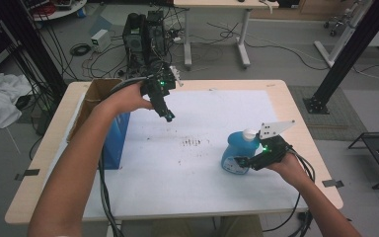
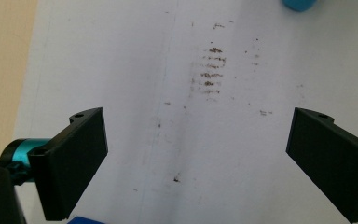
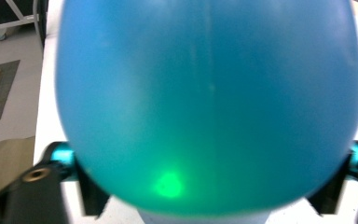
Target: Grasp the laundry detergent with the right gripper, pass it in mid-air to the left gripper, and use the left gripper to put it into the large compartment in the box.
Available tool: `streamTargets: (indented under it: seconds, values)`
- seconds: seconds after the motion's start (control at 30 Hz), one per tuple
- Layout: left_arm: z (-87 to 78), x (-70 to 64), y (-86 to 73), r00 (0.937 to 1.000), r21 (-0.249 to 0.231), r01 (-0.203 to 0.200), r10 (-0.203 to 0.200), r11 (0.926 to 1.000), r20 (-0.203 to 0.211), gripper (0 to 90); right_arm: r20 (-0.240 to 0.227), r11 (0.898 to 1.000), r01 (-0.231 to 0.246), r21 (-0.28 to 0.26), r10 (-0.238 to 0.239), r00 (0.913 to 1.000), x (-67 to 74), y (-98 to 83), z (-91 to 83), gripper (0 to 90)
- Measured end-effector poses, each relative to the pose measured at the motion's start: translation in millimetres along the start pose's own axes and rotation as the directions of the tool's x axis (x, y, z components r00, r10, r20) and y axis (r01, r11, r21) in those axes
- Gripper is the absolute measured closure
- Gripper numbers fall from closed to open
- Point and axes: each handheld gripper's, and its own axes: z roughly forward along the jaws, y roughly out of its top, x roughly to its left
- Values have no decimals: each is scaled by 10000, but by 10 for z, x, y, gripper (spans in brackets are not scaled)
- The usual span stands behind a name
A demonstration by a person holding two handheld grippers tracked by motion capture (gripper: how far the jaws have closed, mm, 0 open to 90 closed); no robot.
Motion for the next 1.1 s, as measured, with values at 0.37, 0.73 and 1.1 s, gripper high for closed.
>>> streamTargets:
  seconds: [0.37,0.73,1.1]
  values:
    - [4,-10,1,10000,-48,45,-45,10000,5,52,35,9998,68,-185,-67,10000,12,-2,-10,313]
    - [6,-21,2,10000,-46,-35,35,10000,-74,52,98,9997,172,-168,-171,9998,24,-4,-10,377]
    - [16,-54,38,9999,-43,-143,143,9999,-41,52,208,9982,510,-318,-504,9985,45,-4,-16,426]
